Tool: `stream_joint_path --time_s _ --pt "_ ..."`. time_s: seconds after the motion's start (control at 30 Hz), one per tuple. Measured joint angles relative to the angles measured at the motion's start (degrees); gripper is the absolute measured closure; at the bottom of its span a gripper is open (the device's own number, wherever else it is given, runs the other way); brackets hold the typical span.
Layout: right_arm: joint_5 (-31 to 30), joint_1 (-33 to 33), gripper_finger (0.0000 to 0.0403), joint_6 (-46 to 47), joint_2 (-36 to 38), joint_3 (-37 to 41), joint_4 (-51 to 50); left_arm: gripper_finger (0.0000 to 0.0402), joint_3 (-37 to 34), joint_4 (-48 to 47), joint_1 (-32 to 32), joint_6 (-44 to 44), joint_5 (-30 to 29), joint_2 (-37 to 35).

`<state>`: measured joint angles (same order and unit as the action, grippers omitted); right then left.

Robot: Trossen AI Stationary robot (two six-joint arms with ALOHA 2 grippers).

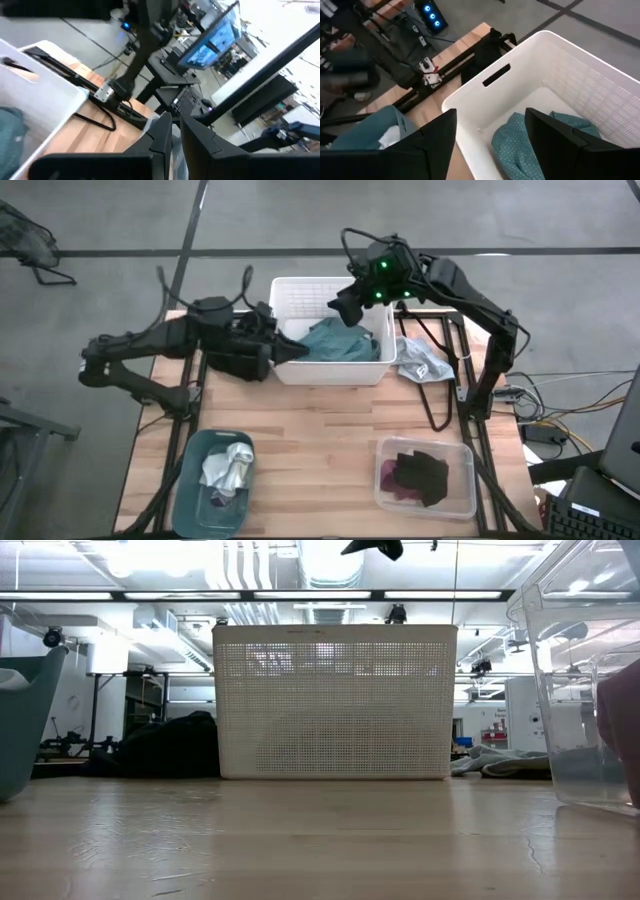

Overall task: Pick & Place Cloths
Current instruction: Put the black shirt into the white bin

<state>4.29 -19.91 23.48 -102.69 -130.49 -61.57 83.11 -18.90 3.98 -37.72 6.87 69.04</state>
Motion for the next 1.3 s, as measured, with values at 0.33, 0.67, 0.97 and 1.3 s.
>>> stream_joint_path --time_s 0.33,0.67,0.97,1.3 --pt "0.1 2.5 0.0227 -1.6 0.5 0.0 0.1 0.0349 0.2 -27.4 4.1 -1.7 -15.2 -9.2" --pt "0.5 4.4 0.0306 -1.5 0.8 0.0 0.6 0.0229 0.1 -50.9 5.3 -9.1 -31.7 -10.7" --pt "0.7 9.5 0.0389 -4.2 4.3 0.1 3.9 0.0183 -3.9 -60.5 11.5 -7.9 -30.8 -8.2" --pt "-1.5 13.9 0.0394 -3.5 9.6 0.1 5.3 0.0186 -14.0 -57.4 16.1 -0.4 -25.6 -8.2"
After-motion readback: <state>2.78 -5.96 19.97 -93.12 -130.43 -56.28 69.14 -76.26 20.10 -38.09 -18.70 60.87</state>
